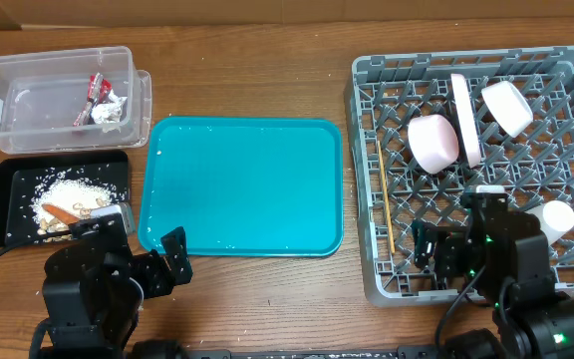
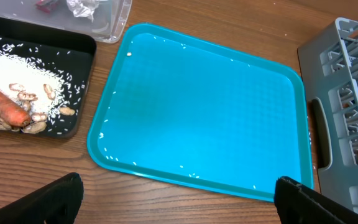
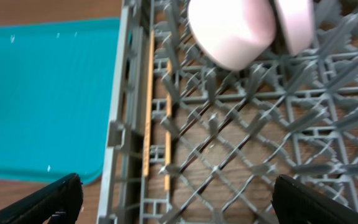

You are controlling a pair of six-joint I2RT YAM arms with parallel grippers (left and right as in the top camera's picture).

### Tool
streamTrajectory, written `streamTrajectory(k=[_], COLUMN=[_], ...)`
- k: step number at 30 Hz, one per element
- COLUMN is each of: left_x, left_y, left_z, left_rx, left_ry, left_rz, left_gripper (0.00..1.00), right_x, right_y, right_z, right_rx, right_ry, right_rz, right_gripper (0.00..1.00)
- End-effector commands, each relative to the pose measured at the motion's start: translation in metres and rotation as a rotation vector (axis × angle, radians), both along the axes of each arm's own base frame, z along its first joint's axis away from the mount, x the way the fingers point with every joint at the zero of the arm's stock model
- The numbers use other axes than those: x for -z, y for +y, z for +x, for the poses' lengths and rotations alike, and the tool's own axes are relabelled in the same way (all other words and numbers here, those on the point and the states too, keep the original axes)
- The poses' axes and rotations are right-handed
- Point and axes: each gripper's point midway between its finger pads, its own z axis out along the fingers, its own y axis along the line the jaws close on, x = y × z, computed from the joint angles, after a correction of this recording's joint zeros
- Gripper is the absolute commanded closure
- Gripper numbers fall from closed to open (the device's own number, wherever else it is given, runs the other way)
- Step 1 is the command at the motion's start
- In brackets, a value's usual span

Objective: Sort waste into correct bins and load items into the dishwasher

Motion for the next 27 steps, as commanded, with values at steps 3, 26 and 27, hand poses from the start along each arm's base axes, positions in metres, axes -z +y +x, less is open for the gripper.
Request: streamTrajectory(k=[3,26,27], left_x=[0.001,0.001,0.001], left_y=[0.001,0.001,0.001], left_z=[-0.001,-0.001,-0.001], left_rx=[-0.014,-0.014,-0.014], left_ry=[0.000,0.001,0.001], left_rz=[-0.003,-0.003,-0.003], left_gripper=[0.00,0.01,0.00], right_x=[-0.021,0.011,0.020], right_y=[-0.011,-0.002,0.001], right_z=[0.013,0.036,0.035], right_rx=[0.013,-0.058,-0.090], right_ry=[-0.194,-0.845,-0.815], right_rz=[-0.019,0.007,-0.008], right_gripper=[0.00,0.00,0.00])
